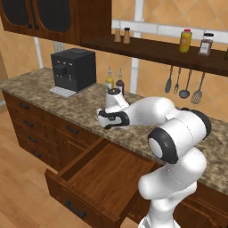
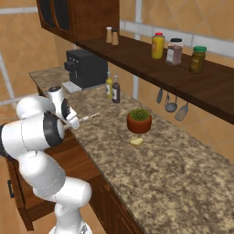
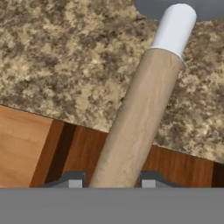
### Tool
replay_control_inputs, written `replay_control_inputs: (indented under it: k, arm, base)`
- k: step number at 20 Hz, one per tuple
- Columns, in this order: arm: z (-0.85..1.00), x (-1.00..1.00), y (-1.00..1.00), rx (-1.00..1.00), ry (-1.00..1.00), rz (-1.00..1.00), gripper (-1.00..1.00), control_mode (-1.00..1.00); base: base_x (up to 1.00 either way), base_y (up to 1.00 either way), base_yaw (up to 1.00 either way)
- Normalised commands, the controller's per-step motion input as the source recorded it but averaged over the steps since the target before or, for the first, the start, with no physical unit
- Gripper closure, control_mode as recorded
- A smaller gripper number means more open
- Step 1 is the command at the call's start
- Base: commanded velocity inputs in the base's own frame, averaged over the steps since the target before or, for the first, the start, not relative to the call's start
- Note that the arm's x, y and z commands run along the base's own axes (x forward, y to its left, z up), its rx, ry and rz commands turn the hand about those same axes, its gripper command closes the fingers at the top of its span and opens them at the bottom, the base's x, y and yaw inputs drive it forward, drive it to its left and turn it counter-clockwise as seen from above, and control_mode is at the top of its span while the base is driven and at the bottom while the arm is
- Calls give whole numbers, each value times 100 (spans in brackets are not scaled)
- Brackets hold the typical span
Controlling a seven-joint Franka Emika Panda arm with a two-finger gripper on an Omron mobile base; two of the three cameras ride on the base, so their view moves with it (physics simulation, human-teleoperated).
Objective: Pick the pizza cutter from the drawer and place it on the counter.
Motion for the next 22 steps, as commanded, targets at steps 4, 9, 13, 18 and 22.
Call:
replay_control_inputs:
  k: [4, 9, 13, 18, 22]
  arm:
    - [-69, 51, -11, 0, -1, 0, 100, -100]
    - [-50, 61, -4, 0, 0, 0, 100, -100]
    - [-25, 64, -12, 0, 0, 0, 100, -100]
    - [-32, 55, -7, 0, 0, 0, -100, -100]
    - [-13, -6, -1, 0, -4, 0, -100, -100]
  base:
    - [0, 0, 0]
    - [0, 0, 0]
    - [0, 0, 0]
    - [0, 0, 0]
    - [0, 0, 0]
